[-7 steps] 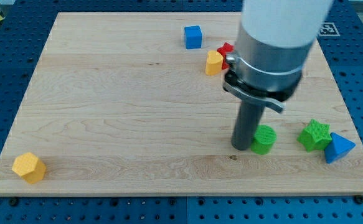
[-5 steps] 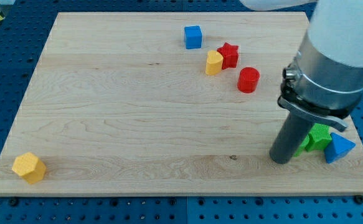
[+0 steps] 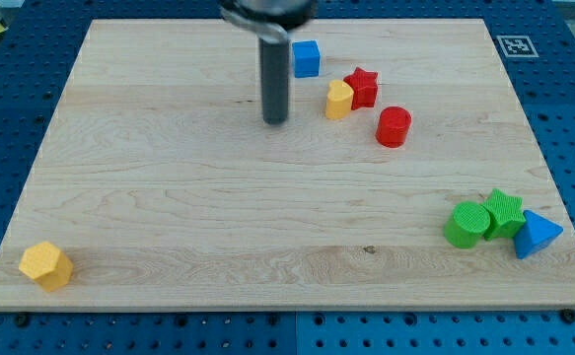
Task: Slide the blue cube along with red star and yellow heart to the red circle
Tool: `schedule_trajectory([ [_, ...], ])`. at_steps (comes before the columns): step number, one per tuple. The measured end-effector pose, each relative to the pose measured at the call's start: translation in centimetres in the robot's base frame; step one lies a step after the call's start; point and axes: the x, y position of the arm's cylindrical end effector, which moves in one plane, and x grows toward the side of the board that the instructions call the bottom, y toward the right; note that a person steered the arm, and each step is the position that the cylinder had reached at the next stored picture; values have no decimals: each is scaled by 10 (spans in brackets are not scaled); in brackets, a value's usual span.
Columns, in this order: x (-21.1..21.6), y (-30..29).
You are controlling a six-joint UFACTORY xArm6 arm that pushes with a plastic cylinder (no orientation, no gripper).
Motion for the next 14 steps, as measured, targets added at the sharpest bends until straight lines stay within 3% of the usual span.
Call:
schedule_trajectory([
  [1,-69,-16],
  [2,-101,8],
  [4,-115,19],
  [7,-108,35],
  [14,-7,91],
])
